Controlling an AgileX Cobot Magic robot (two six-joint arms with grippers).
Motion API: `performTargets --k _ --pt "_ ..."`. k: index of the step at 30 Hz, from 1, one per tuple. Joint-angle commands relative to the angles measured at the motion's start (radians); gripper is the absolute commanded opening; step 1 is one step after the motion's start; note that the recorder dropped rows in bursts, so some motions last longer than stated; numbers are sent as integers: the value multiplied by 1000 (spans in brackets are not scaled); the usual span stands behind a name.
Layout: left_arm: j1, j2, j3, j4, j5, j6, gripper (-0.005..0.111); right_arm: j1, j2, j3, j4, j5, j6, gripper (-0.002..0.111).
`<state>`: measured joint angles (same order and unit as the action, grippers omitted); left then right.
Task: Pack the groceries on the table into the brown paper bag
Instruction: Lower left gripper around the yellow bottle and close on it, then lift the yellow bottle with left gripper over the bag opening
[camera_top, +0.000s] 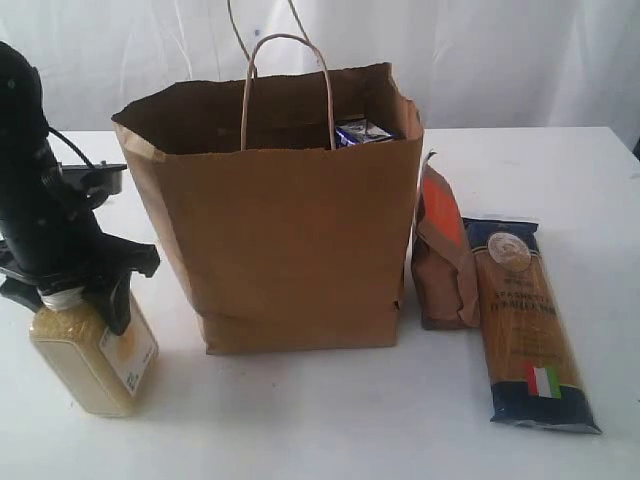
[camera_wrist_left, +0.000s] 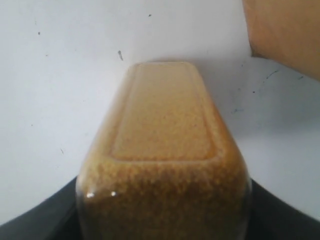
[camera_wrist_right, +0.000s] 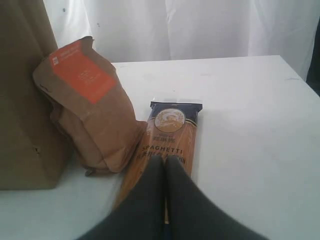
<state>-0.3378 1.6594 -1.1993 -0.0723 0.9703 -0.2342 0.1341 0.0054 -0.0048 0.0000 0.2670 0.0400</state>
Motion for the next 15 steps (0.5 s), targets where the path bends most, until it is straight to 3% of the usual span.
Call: performTargets --k 1,7,9,15 --pt "-4 -68 -1 31 51 36 0 -4 -5 5 0 -6 1 0" --pt "-2 -190 -72 85 183 53 0 -4 -5 5 0 -6 1 0" --pt "-2 -225 -148 89 251 67 0 -4 -5 5 0 -6 1 0" --pt "-2 -304 -436 49 251 82 0 -4 -5 5 0 -6 1 0"
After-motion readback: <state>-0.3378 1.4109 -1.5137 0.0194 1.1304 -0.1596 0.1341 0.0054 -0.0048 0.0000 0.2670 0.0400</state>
